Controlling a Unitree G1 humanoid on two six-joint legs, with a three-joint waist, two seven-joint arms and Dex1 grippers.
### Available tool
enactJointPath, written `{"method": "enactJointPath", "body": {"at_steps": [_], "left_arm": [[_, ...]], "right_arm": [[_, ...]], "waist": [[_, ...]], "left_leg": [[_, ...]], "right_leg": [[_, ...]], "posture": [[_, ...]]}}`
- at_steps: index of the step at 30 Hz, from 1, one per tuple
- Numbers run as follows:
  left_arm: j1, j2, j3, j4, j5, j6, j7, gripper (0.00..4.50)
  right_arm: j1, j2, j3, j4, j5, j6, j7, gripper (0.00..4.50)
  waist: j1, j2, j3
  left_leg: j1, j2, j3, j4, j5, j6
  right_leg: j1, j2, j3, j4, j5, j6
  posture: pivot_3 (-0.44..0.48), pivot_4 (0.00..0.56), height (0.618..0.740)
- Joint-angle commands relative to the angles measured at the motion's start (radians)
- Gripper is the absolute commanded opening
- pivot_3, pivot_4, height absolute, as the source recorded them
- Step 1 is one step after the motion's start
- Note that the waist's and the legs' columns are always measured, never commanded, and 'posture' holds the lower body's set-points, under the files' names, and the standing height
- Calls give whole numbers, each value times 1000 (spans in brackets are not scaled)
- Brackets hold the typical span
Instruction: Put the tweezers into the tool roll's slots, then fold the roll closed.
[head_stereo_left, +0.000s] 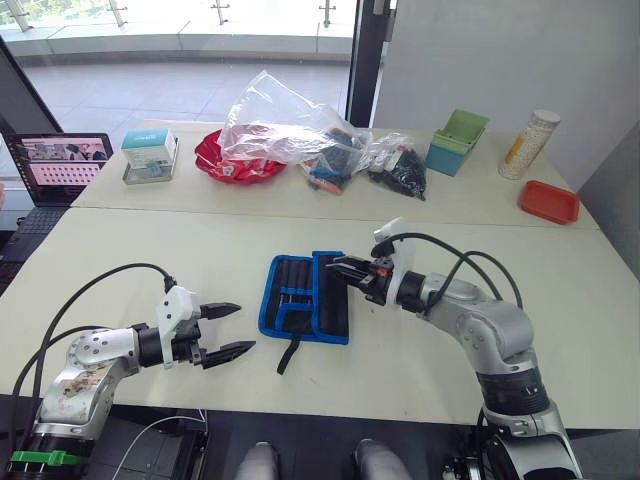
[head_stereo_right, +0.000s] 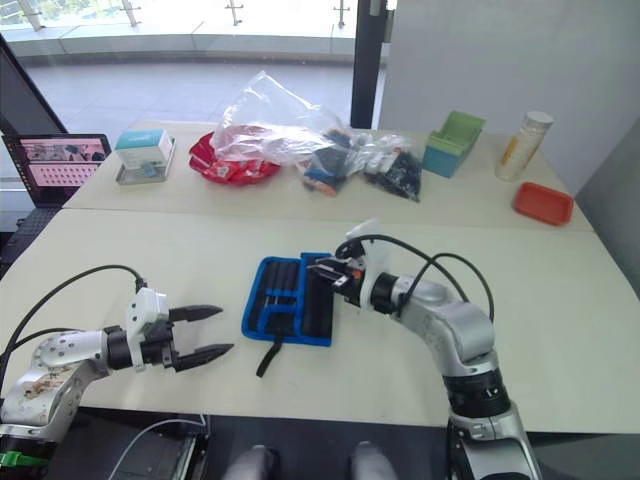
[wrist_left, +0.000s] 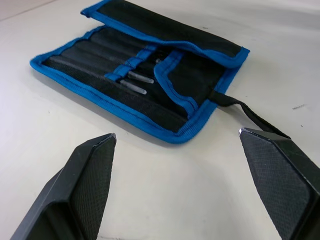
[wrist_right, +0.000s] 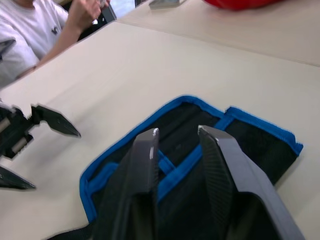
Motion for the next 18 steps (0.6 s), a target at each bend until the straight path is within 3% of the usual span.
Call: {"method": "enactJointPath", "body": {"at_steps": [1,6,11,18], "left_arm": [[-10,-7,26,-2,-26,39,16,4168],[-38,-50,-3,-45,-87,231,92,4168],[-102,-56,-62,-21,-76,417,156,4168],[-209,-110,-149,82,-29,479,159,4168]], "right_arm": [[-4,-11,45,80,-96,-142,45,29],[-4,-16,131,232,-247,-218,34,29],[7,-21,159,255,-306,-221,42,29],[23,5,137,244,-319,-203,19,29]], "waist": [[0,0,0],[1,0,0],[3,-1,0],[12,0,-1]], "left_leg": [[0,0,0,0,0,0],[-1,0,0,0,0,0],[3,-1,-1,2,0,0],[11,-1,-1,2,0,0]], "right_leg": [[0,0,0,0,0,0],[0,0,0,1,0,0],[3,0,0,2,0,0],[14,0,-1,1,0,0]], "posture": [[0,150,723],[0,150,723],[0,150,723],[0,150,723]]}}
